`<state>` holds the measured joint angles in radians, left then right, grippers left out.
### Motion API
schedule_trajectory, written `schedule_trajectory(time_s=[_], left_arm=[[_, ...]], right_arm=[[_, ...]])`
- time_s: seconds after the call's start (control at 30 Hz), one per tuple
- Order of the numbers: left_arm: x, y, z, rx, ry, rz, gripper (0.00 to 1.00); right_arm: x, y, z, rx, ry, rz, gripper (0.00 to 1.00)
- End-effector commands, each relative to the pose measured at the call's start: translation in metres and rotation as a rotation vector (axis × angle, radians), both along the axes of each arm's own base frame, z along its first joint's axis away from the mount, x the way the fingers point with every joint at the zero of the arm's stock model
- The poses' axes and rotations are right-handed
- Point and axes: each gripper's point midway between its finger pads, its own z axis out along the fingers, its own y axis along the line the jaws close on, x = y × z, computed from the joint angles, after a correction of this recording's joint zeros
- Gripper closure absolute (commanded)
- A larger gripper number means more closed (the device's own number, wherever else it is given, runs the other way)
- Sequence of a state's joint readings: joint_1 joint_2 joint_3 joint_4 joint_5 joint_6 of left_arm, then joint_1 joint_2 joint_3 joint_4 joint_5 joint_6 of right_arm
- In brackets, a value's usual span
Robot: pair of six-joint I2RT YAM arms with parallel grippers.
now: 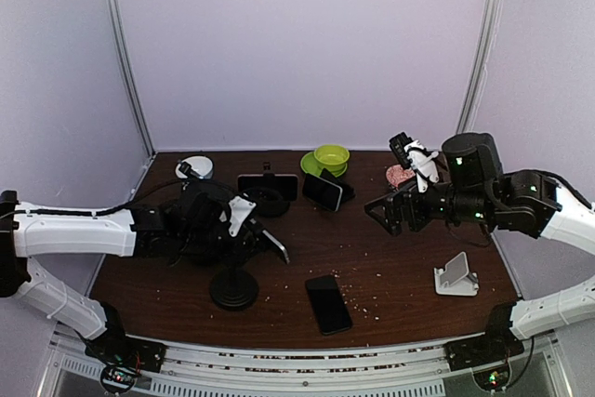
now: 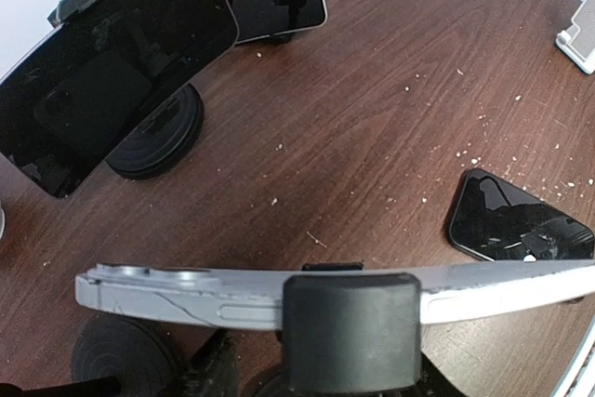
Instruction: Remove the phone from the phone stand
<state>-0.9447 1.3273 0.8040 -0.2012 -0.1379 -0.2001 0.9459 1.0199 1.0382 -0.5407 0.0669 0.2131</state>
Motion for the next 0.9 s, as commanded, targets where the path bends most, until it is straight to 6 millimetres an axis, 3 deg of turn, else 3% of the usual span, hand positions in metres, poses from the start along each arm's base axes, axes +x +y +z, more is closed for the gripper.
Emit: schedule_trajectory(time_s=[0.0,0.2,0.37,0.63,0.87], left_arm=[[0.008,-0.007,0.009,0.018,-0.038,-0.008,0.48],[0.009,-0.011,0.009,0.019,-0.037,-0.023,0.69],[0.005,-0.015,0.02,-0.031,-0.022,-0.027,0.73],[-0.007,-0.03,0.047,-0.153,0.036,-0.066,0.84],[-0.014,-0.036,0.07,-0.2,0.06,-0.088,0.95]], right_arm=[[0.001,0.0,0.004,0.004,-0.028,-0.005,0.0],[0.001,0.009,0.004,0.007,-0.024,0.026,0.0],[-0.007,0.031,-0.006,-0.002,-0.016,0.123,0.0],[-0.037,0.08,-0.024,-0.06,-0.121,0.351,0.01],[-0.051,0.116,-0.029,-0.053,-0.212,0.395,0.0]])
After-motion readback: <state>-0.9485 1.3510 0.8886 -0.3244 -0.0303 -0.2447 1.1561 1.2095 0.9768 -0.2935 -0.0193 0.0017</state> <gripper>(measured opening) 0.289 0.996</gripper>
